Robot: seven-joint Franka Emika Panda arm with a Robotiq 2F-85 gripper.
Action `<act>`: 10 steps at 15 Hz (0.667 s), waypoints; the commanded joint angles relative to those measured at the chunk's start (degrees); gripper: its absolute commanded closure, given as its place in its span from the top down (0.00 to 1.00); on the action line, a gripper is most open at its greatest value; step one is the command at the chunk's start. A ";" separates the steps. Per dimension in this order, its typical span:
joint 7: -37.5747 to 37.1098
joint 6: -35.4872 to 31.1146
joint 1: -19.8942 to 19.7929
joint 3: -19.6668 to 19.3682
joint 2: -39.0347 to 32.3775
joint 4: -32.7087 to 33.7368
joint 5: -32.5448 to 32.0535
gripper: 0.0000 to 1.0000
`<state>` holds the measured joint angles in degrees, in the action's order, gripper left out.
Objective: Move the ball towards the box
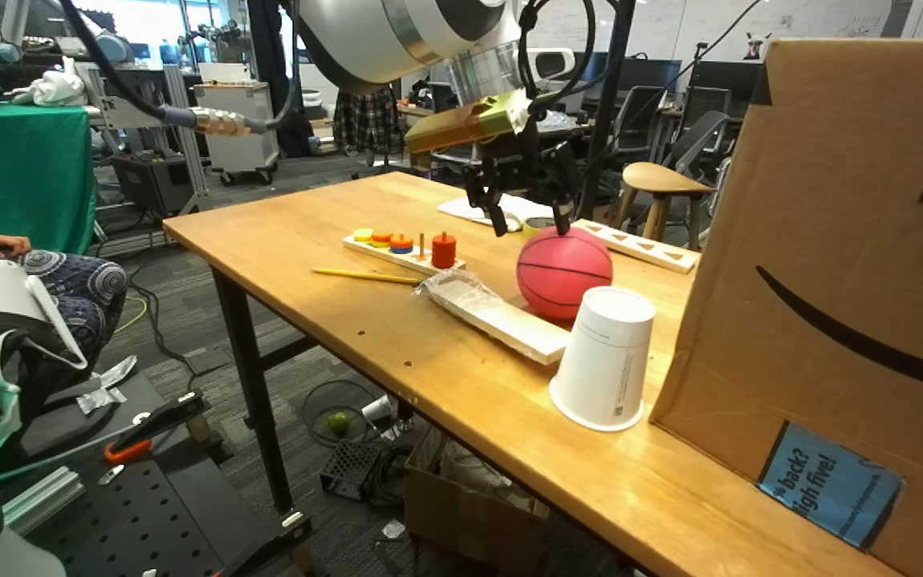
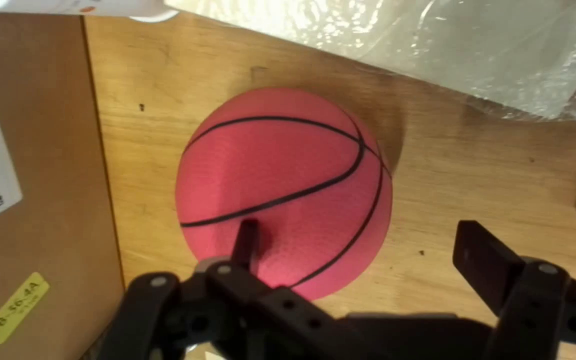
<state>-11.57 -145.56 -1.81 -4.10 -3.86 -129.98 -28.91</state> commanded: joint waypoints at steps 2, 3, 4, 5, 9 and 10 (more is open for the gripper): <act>-4.66 -0.02 -0.45 -1.34 0.43 0.44 -5.08 1.00; -5.10 -0.01 -0.49 -1.38 0.48 0.25 -5.46 1.00; -5.45 0.06 -0.48 -1.37 0.71 -0.11 -5.88 1.00; -5.87 0.03 -0.46 -1.33 0.74 -0.28 -6.22 1.00; -11.36 -0.36 0.12 -1.36 2.32 -1.65 -13.55 1.00; -15.62 -0.81 0.58 -1.30 3.81 -2.59 -19.53 1.00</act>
<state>-19.48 -145.58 -2.25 -5.21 -3.75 -130.28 -38.50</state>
